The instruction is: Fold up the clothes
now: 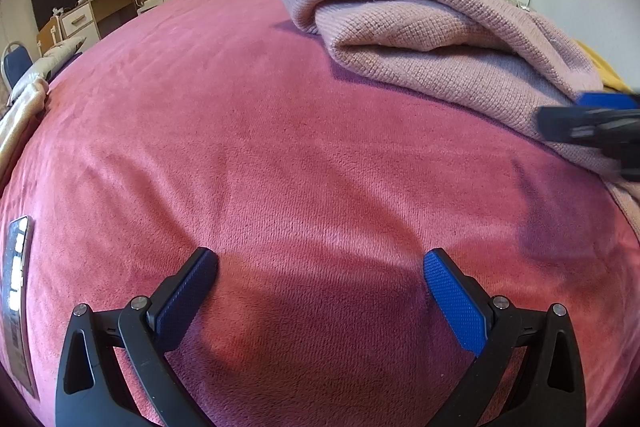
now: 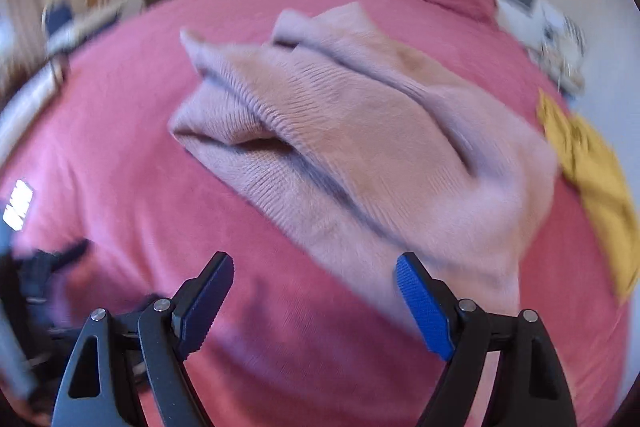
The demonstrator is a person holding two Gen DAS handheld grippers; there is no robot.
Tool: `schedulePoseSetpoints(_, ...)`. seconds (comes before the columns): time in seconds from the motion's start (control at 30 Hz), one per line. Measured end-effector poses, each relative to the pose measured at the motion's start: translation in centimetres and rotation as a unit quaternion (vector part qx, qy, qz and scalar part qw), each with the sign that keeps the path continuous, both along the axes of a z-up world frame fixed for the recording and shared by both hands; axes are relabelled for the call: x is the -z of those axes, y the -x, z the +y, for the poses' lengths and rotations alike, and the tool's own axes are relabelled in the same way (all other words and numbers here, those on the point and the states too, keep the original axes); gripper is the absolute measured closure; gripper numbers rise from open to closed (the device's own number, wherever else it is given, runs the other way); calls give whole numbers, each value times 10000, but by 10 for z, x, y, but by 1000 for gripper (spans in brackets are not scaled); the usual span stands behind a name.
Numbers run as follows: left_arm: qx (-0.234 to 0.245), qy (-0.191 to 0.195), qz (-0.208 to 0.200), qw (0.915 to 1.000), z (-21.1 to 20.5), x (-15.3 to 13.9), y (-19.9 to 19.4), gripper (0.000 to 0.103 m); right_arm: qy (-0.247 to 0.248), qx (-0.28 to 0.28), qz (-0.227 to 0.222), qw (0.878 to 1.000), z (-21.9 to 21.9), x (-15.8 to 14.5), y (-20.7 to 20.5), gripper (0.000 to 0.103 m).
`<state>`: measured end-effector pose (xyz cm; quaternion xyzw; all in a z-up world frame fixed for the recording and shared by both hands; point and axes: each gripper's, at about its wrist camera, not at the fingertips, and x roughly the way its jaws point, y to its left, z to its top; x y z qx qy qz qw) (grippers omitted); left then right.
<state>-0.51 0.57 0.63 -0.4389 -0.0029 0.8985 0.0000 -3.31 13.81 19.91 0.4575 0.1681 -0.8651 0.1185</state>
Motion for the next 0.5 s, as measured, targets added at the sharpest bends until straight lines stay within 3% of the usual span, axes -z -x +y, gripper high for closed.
schedulePoseSetpoints(0.07, 0, -30, 7, 10000, 0, 1, 0, 0, -478, -46, -45, 9988, -12, 18, 16, 26)
schedulePoseSetpoints(0.17, -1, 20, -1, 10000, 1, 1, 0, 0, -445, 128, 14, 9989, -10, 28, 33, 32)
schedulePoseSetpoints(0.27, 49, 50, -90, 9999, -1, -4, 1, 0, 265, 509, -143, 9982, 7, 21, 47, 59)
schedulePoseSetpoints(0.3, 101, 4, -159, 9998, -3, -7, 2, 0, 618, 587, -214, 9961, 15, 14, 48, 80)
schedulePoseSetpoints(0.33, 175, -54, -255, 9995, -5, -10, 2, 0, 1000, 664, -274, 9924, 25, 6, 46, 90)
schedulePoseSetpoints(0.5, 225, -519, -673, 9961, -30, -31, -8, 0, 2559, 736, -439, 9629, 68, -40, 12, 93)
